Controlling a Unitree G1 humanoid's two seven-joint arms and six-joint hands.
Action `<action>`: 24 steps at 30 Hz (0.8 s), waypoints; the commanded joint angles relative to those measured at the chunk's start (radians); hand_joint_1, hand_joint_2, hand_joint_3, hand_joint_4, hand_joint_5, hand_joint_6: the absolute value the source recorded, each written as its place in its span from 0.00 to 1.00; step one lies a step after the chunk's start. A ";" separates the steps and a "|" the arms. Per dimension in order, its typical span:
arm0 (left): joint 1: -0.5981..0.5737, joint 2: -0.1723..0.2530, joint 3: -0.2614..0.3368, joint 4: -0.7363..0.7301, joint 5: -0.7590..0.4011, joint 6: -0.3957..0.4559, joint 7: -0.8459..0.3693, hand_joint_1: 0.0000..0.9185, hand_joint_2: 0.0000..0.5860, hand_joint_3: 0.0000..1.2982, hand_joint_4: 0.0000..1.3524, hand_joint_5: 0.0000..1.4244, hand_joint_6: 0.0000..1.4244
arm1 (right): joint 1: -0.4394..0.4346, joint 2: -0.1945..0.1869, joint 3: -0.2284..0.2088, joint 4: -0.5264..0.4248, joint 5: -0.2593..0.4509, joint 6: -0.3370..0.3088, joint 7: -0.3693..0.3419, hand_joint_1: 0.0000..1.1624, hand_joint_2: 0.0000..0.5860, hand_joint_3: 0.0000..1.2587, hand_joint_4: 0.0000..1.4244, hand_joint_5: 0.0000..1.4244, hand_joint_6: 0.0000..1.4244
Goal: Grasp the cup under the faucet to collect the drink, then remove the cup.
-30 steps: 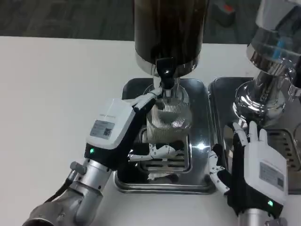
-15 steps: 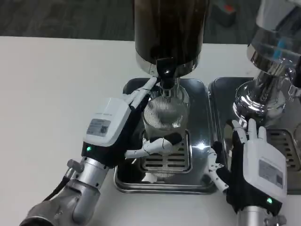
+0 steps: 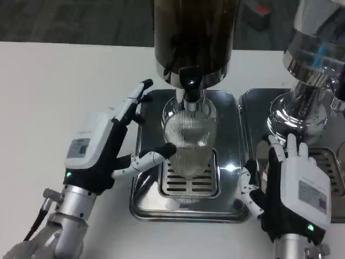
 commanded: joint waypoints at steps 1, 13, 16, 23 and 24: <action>0.050 0.041 0.043 -0.038 -0.038 -0.036 -0.045 0.00 0.15 0.05 0.07 0.24 0.11 | -0.007 -0.015 0.006 -0.009 -0.037 0.014 -0.015 0.30 0.88 0.12 0.00 0.00 0.00; 0.155 0.138 0.082 -0.206 -0.026 0.071 -0.144 0.00 0.19 0.00 0.00 0.00 0.00 | 0.016 -0.064 0.040 0.011 -0.134 0.057 0.013 0.23 0.88 0.00 0.00 0.00 0.00; 0.167 0.144 0.112 -0.243 -0.064 0.034 -0.177 0.00 0.19 0.00 0.00 0.00 0.00 | 0.023 -0.070 0.041 0.011 -0.127 0.048 0.000 0.22 0.88 0.00 0.00 0.00 0.00; 0.172 0.143 0.190 -0.302 -0.273 -0.135 -0.380 0.00 0.21 0.00 0.00 0.00 0.00 | 0.017 -0.078 0.034 0.010 -0.117 0.040 0.013 0.21 0.88 0.00 0.00 0.00 0.00; 0.167 0.140 0.195 -0.308 -0.334 -0.165 -0.439 0.00 0.21 0.00 0.00 0.00 0.00 | 0.016 -0.079 0.032 0.010 -0.114 0.039 0.014 0.21 0.88 0.00 0.00 0.00 0.00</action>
